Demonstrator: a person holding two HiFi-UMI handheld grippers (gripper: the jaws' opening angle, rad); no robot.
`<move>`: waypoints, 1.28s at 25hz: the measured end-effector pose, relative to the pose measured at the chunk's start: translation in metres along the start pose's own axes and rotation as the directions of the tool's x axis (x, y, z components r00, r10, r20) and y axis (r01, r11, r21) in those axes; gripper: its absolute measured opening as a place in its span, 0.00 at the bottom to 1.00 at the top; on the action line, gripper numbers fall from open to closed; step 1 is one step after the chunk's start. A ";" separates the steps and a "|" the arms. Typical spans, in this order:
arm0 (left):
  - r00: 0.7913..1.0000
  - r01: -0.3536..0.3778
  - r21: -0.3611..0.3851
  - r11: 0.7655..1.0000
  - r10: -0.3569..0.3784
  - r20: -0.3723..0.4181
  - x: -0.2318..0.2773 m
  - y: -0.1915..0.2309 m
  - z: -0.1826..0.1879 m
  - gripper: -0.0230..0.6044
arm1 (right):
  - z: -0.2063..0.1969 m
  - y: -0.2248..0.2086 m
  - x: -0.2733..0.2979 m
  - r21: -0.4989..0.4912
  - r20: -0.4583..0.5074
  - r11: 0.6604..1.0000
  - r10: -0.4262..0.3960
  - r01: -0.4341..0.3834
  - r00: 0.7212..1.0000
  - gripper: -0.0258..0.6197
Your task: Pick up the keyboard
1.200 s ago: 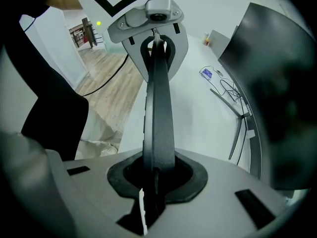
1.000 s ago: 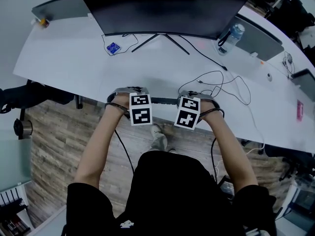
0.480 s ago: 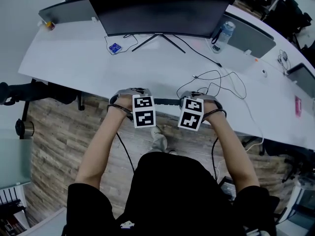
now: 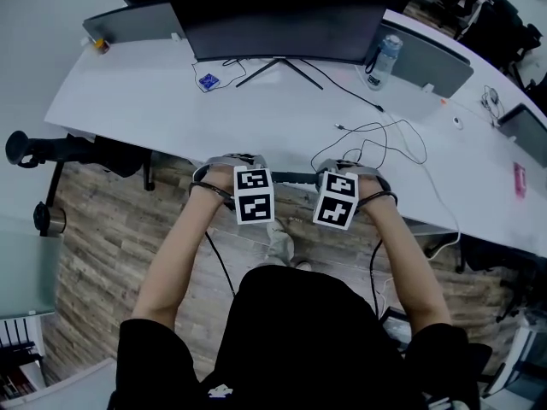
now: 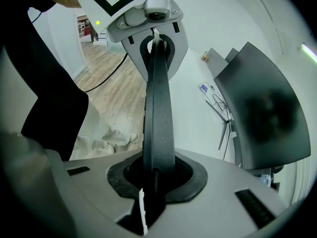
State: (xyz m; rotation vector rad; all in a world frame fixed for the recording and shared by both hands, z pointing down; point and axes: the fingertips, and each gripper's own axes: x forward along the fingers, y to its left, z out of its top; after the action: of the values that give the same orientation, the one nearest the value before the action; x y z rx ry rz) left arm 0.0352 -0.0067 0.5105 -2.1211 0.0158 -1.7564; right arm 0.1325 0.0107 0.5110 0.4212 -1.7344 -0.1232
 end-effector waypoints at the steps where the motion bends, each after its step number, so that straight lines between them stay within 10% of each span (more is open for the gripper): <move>1: 1.000 -0.005 0.001 1.000 0.005 -0.001 -0.002 -0.004 0.002 0.16 | -0.001 0.004 -0.003 -0.003 0.000 1.000 -0.004 0.004 1.000 0.15; 32: 0.997 -0.073 0.001 0.997 0.073 -0.010 -0.044 -0.063 0.021 0.16 | -0.002 0.062 -0.048 -0.028 0.008 0.996 -0.082 0.082 0.997 0.15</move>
State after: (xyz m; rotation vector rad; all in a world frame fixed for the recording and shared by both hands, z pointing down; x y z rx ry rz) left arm 0.0310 0.0688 0.4850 -2.0843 0.0942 -1.7242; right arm 0.1290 0.0848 0.4859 0.4718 -1.7205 -0.2083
